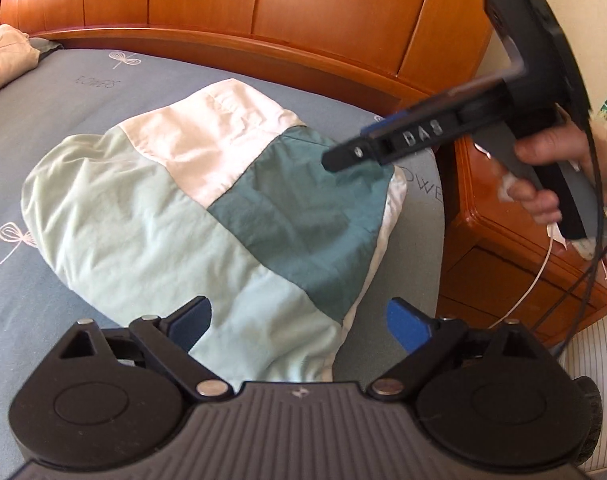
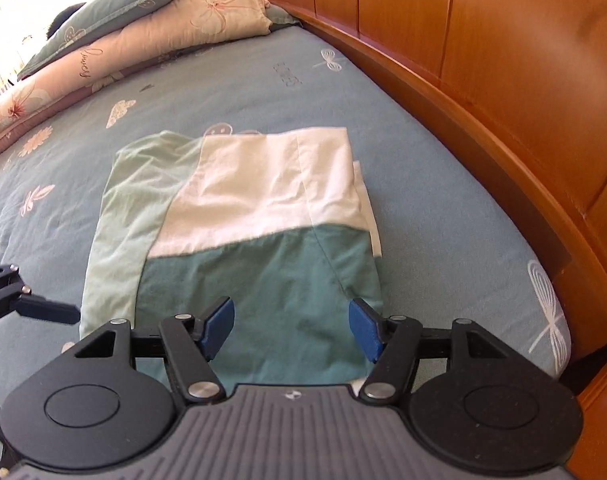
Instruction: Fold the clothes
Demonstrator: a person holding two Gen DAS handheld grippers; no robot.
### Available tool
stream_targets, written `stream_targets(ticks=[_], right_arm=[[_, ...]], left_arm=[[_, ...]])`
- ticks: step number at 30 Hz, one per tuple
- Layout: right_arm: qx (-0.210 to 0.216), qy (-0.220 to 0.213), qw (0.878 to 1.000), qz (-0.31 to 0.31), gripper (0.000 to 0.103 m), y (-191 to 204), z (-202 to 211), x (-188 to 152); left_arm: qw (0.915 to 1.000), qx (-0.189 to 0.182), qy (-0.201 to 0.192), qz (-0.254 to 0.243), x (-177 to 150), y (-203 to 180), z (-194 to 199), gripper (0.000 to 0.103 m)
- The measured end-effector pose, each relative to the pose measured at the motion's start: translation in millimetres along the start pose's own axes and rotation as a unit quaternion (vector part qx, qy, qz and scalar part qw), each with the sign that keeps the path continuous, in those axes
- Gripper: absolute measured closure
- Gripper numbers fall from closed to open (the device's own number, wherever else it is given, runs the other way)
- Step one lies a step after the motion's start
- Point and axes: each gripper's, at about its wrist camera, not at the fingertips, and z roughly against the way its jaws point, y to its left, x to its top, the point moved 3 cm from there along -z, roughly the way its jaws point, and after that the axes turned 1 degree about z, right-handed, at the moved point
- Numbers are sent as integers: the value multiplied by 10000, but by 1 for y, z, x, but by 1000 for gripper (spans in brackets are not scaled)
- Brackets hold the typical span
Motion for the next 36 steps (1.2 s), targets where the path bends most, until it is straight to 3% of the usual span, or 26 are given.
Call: stream_targets(ticks=[2,7,10,16,20,22,25,30,36], right_arm=[[-5,-150,9998,120,32,4,-13,18],[92,-4,9999,-84,32,-4,-76,50],[-370,308,9987,-177,32,-14,-99,54],[-114,-243,9996,-96,30,3,-87,88],[-231,64,9997,73,30,17,-123,96],[-357,268,9990,79,23,17,-143,96],[-432,242,9986,-187,22,8,-143,94],[-309,108,9989,-334,22,27,-108,89],[-466,519,9969,-376,22,81,-82,67]], left_arm=[[9999,104,83,-71,-7,3,3,9],[9994,324,-34,-113,-21,10,7,8],[9987,489,-115,-25,-24,15,8,8],[9965,783,27,296,-29,29,6,8],[9929,1177,124,152,-31,33,5,8],[9918,1260,93,161,-33,36,7,8],[9897,1425,48,118,-37,39,11,7],[9843,1759,-21,157,-39,50,24,7],[9753,2138,-129,548,-34,73,53,7]])
